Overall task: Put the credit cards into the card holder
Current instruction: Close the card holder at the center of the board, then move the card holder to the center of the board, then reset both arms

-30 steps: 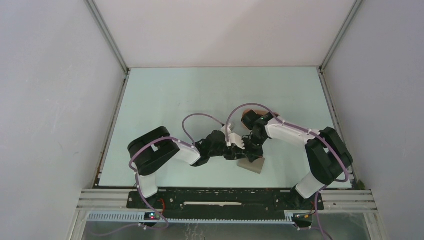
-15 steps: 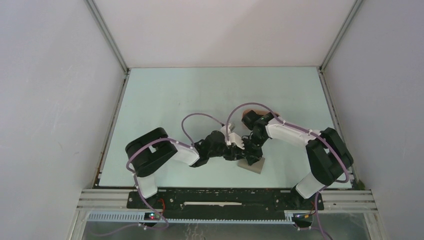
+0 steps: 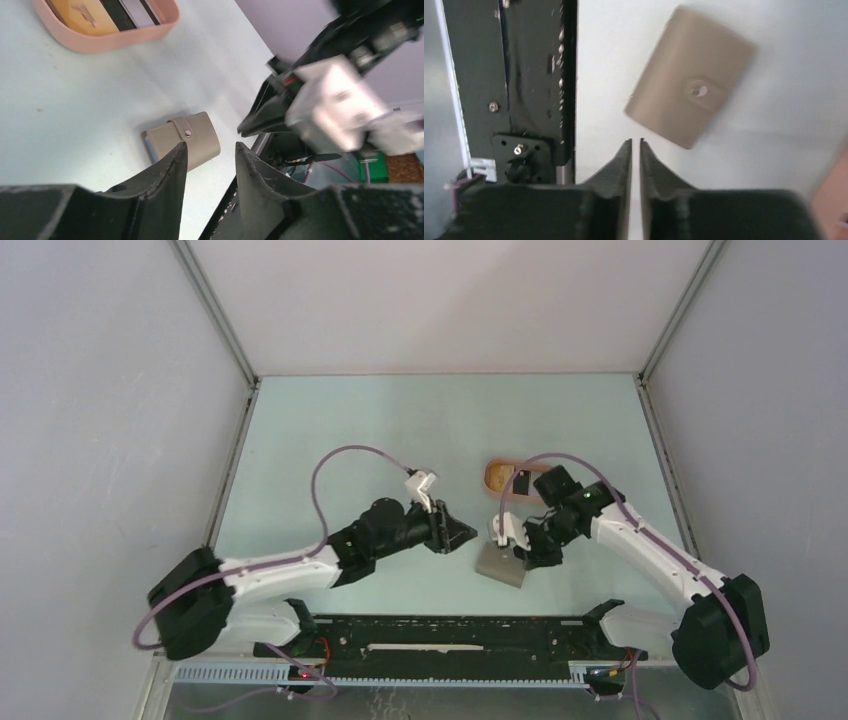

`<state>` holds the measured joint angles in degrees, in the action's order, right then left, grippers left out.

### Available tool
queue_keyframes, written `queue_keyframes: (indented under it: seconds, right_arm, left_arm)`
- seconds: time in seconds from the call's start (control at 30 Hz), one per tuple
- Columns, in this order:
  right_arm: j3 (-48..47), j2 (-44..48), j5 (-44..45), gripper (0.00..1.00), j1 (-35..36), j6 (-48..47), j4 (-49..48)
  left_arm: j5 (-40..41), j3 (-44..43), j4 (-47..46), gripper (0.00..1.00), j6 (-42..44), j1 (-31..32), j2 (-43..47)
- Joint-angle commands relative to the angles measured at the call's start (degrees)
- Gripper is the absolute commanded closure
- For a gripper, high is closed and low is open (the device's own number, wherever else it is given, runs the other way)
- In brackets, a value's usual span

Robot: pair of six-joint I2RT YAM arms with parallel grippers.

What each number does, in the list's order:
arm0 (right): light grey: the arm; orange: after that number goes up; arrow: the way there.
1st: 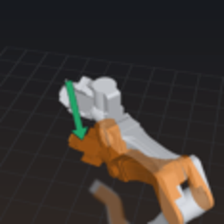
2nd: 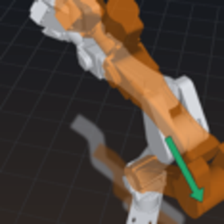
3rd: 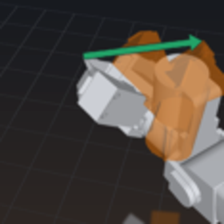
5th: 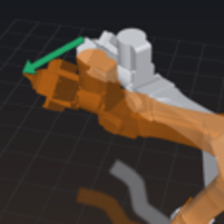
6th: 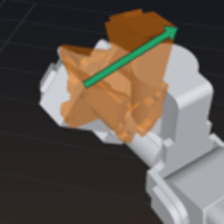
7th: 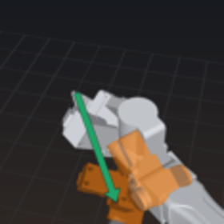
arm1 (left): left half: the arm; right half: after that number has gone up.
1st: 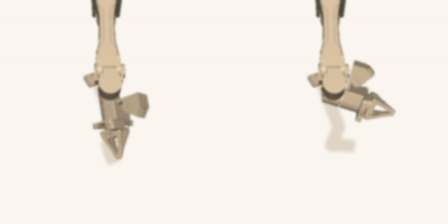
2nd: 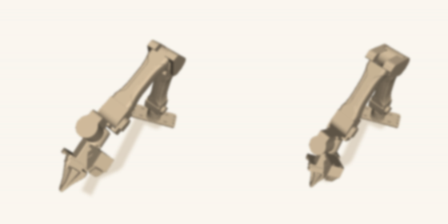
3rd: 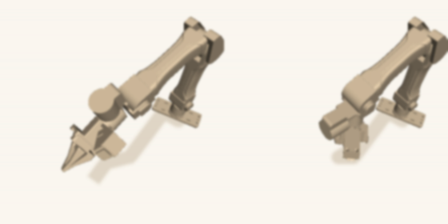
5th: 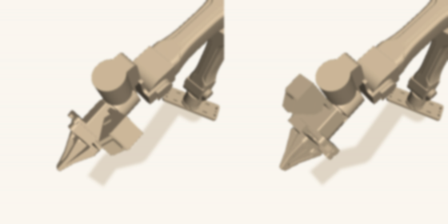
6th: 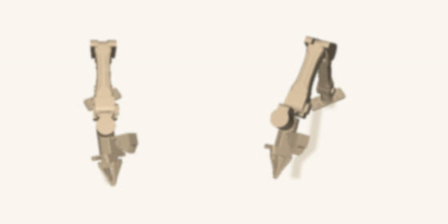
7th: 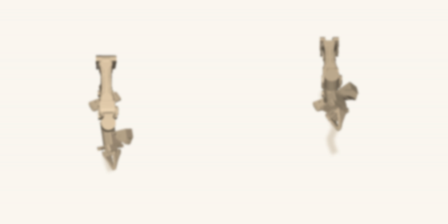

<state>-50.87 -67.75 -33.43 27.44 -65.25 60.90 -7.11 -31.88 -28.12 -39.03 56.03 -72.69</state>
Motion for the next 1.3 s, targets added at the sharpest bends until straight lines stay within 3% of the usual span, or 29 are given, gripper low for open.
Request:
queue_keyframes:
  seconds: [0.0, 0.3, 0.4, 0.53, 0.57, 0.7, 0.83, 0.87, 0.97, 1.1, 1.13, 1.27]
  right_arm:
    - [8.51, -0.21, 7.74, 1.0, 3.06, -10.25, -0.74]
    - [10.65, -9.09, 15.62, 1.0, 11.36, -4.3, -15.8]
    - [7.06, -11.06, 13.28, 1.0, 11.65, 0.82, -19.75]
    - [-1.06, -13.06, 10.85, 0.9, 12.06, 10.69, -24.72]
    - [-3.48, -14.51, 10.91, 0.84, 12.26, 14.64, -24.66]
    - [-14.36, -18.7, 10.85, 0.79, 12.33, 22.03, -17.47]
    - [-15.56, -13.83, 12.06, 0.75, 11.18, 22.26, -15.07]
    - [-15.51, -11.46, 12.1, 0.72, 10.27, 22.38, -14.89]
    - [-16.23, -3.93, 10.11, 0.51, 4.81, 23.4, -14.86]
    - [-19.7, 3.75, 2.4, 0.07, -5.29, 23.65, -10.59]
    - [-21.33, 4.7, 0.78, 0.02, -6.69, 23.65, -8.6]
    - [-29.45, 7.07, -3.08, 0.0, -11.78, 29.78, -5.32]
  left_arm:
    - [6.45, 2.53, 9.14, 0.54, 8.62, 0.22, 10.79]
    - [16.84, 6.21, 22.47, 0.32, 12.73, 0.05, 32.58]
    - [18.14, 7.69, 24.37, 0.28, 12.0, 0.04, 36.86]
    - [18.95, 8.19, 27.11, 0.24, 11.63, -0.04, 40.59]
    - [19.5, 8.04, 27.67, 0.22, 11.39, -0.04, 41.35]
    - [20.01, 6.83, 31.82, 0.04, 7.84, -2.81, 45.66]
    - [16.35, 2.98, 36.75, 0.0, 8.62, -8.33, 49.09]
    - [15.93, 1.78, 37.95, 0.0, 8.94, -9.58, 49.28]
    - [11.71, -2.79, 40.45, 0.0, 9.36, -13.96, 48.19]
    - [5.02, -9.6, 43.97, 0.0, 10.19, -19.21, 45.98]
    - [4.23, -11.51, 45.18, 0.0, 10.96, -20.07, 45.62]
    - [5.21, -19.43, 51.39, 0.0, 15.0, -21.41, 43.64]
